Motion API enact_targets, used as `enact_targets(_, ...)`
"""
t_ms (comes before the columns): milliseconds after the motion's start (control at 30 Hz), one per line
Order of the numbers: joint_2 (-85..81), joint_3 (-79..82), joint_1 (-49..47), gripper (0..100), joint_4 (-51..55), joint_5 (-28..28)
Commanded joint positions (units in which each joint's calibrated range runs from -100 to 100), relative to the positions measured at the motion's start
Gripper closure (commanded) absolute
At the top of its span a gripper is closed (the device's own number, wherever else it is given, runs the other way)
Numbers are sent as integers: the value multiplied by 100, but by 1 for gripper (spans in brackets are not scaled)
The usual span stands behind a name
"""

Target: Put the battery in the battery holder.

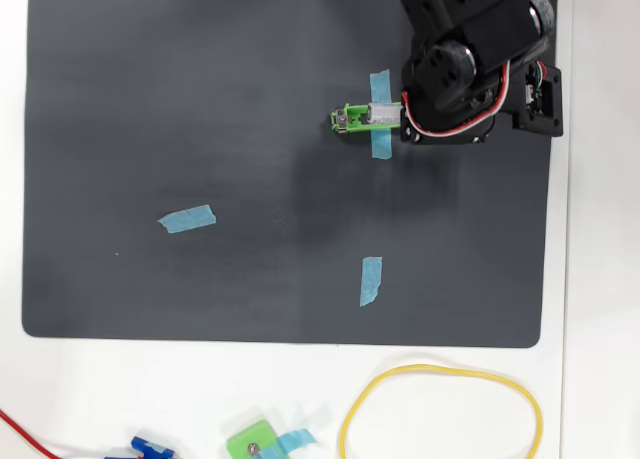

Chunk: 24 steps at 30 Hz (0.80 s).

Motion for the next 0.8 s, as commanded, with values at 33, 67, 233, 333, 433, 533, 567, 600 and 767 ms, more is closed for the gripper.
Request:
enact_targets(33,-24,-16,184,100,-46,5)
enact_targets(67,-24,-16,236,100,-46,5)
enact_targets(233,-24,1,330,100,-46,11)
enact_targets(333,-24,151,319,100,-63,5)
enact_targets(433,-24,230,319,100,-168,0)
enact_targets(533,-24,230,319,100,-160,-5)
enact_targets(567,-24,230,319,100,-160,-10)
enact_targets(600,-24,239,309,100,-160,-10)
enact_targets(767,-15,257,257,100,-160,-10)
